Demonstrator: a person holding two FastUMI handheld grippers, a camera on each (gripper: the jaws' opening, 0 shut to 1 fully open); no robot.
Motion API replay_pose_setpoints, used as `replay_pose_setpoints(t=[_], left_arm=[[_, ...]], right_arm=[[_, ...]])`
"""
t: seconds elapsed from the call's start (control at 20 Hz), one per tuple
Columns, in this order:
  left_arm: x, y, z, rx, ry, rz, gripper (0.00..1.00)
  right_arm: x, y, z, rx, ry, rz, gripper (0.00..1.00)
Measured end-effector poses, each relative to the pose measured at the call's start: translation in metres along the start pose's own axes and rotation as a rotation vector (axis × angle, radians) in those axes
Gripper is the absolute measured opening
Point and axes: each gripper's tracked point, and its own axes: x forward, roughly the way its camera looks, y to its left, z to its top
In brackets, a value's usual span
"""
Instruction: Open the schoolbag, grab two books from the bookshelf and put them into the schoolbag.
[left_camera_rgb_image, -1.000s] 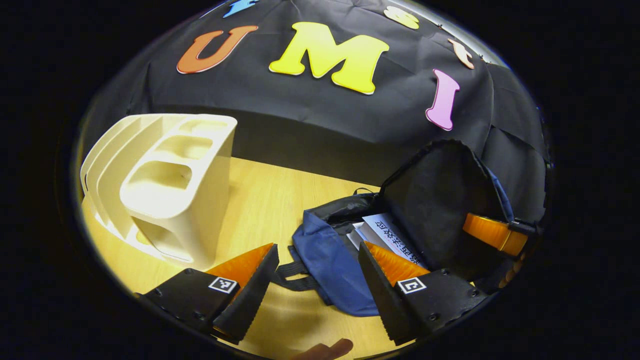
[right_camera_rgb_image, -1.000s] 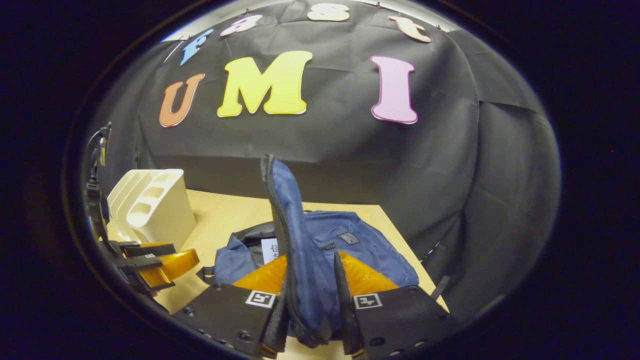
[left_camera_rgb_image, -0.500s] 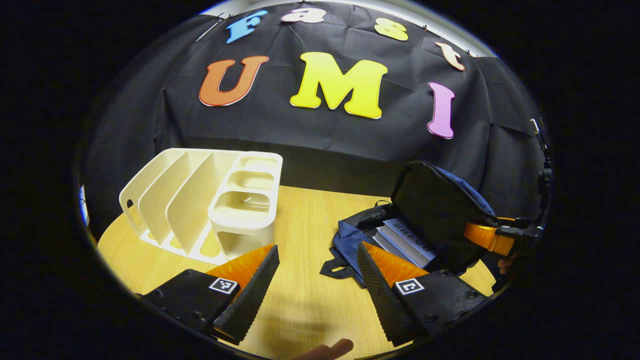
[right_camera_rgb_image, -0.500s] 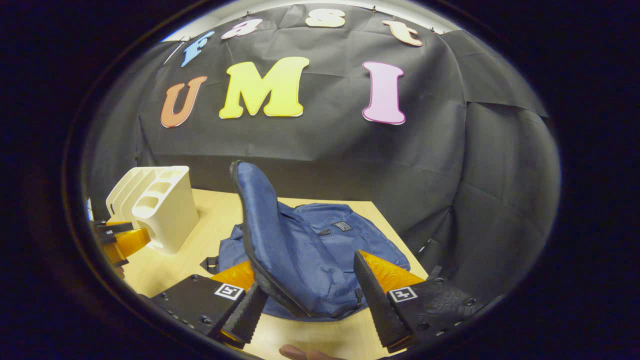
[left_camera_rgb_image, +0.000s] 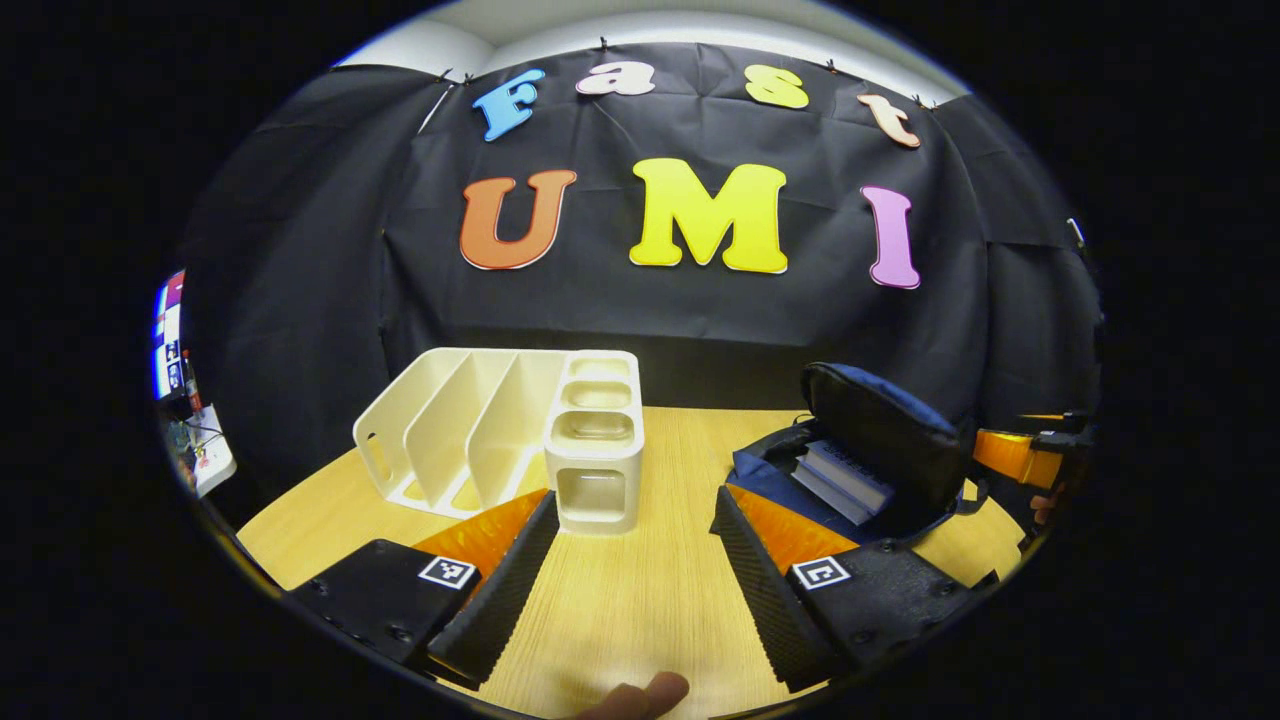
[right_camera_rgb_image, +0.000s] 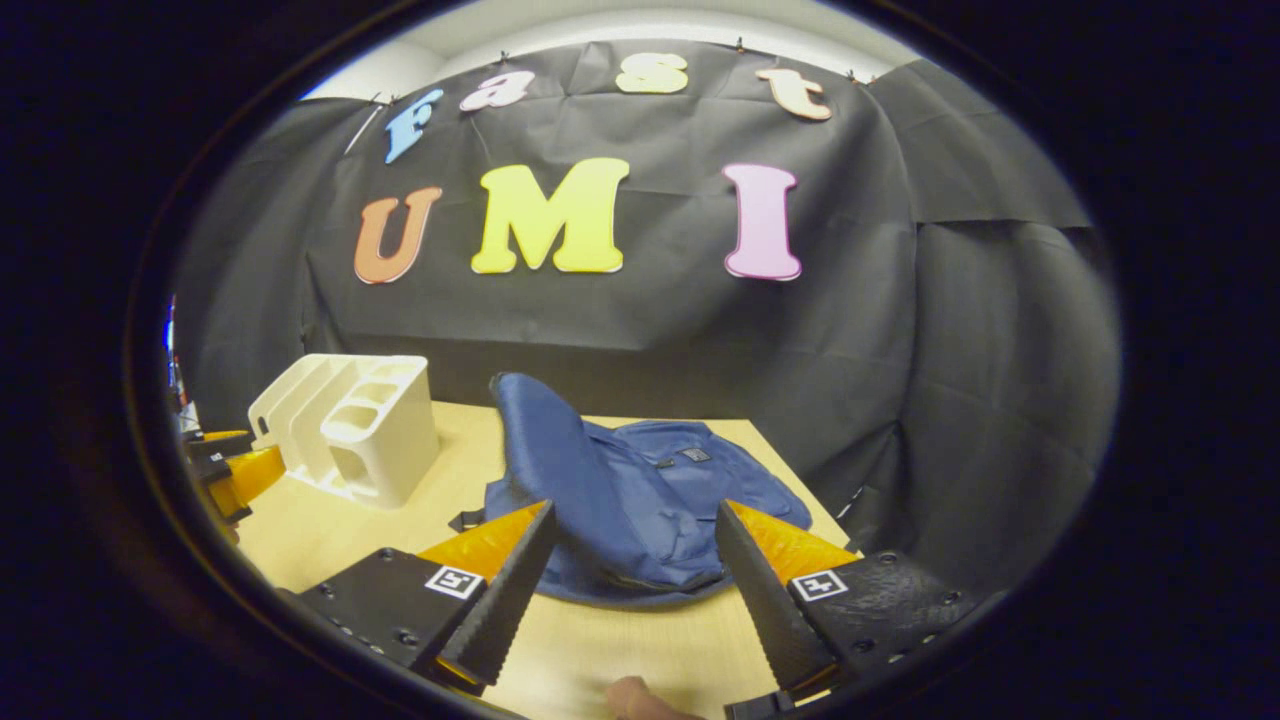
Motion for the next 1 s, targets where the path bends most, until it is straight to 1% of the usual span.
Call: replay_pose_setpoints(t=[0.1, 0.2, 0.25, 0.3, 0.45, 0.55, 0.65, 0.7, 0.85, 0.95, 1.0], left_arm=[[-0.021, 0.006, 0.002, -0.005, -0.024, 0.003, 0.99], [-0.04, 0.009, 0.004, -0.018, -0.048, 0.003, 0.98], [-0.051, 0.012, 0.002, -0.022, -0.041, 0.01, 0.99], [-0.061, 0.015, -0.003, -0.02, -0.04, 0.017, 0.98], [-0.093, 0.017, 0.003, 0.019, -0.077, 0.015, 0.98], [-0.108, 0.025, 0.011, 0.063, -0.102, 0.037, 0.98], [-0.121, 0.035, 0.012, 0.09, -0.102, 0.076, 0.98], [-0.126, 0.038, 0.014, 0.098, -0.109, 0.087, 0.98], [-0.134, 0.043, 0.022, 0.102, -0.13, 0.106, 0.98], [-0.133, 0.042, 0.021, 0.098, -0.134, 0.113, 0.98], [-0.135, 0.043, 0.021, 0.102, -0.134, 0.118, 0.98]], right_arm=[[-0.029, -0.004, 0.003, 0.006, -0.037, -0.002, 0.95], [-0.056, -0.013, 0.005, 0.016, -0.08, -0.016, 0.96], [-0.068, -0.018, 0.004, 0.026, -0.093, -0.03, 0.95], [-0.08, -0.024, 0.0, 0.033, -0.1, -0.04, 0.98], [-0.108, -0.036, -0.006, 0.057, -0.112, -0.059, 0.98], [-0.122, -0.041, -0.005, 0.064, -0.138, -0.065, 0.98], [-0.13, -0.049, -0.006, 0.054, -0.156, -0.087, 0.98], [-0.135, -0.049, -0.005, 0.053, -0.164, -0.083, 0.98], [-0.144, -0.046, -0.006, 0.051, -0.167, -0.068, 0.98], [-0.15, -0.044, -0.003, 0.047, -0.175, -0.058, 0.93], [-0.152, -0.045, -0.002, 0.043, -0.18, -0.059, 0.93]])
